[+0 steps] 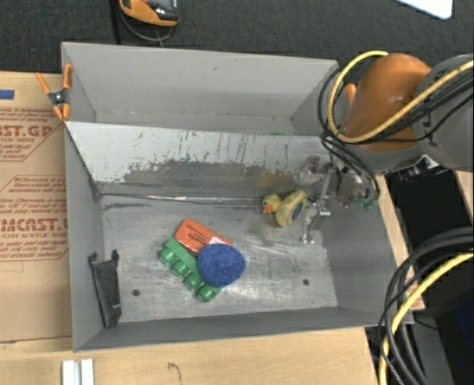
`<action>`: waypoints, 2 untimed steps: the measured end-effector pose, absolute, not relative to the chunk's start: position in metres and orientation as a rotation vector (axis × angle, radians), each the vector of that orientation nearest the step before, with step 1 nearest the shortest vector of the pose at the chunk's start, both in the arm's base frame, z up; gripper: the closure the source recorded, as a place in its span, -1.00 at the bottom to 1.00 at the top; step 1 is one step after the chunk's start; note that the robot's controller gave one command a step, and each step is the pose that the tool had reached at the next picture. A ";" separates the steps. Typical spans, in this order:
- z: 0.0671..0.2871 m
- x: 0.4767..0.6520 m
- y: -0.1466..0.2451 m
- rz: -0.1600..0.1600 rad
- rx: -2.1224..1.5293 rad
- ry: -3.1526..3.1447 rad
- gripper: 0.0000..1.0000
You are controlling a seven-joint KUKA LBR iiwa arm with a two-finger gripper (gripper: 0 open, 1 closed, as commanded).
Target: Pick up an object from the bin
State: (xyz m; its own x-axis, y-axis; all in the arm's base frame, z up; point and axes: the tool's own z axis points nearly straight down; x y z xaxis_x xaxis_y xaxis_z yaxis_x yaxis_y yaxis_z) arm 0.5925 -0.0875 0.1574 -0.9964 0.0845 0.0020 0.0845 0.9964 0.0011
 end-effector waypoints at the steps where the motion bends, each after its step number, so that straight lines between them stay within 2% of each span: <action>1: 0.141 0.593 -0.082 0.000 -0.059 -3.143 -1.00; 2: 0.088 0.600 -0.082 -0.003 -0.236 -3.166 -1.00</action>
Offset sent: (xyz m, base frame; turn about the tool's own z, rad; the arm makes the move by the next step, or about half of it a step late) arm -0.0015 0.0052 -0.0874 0.0713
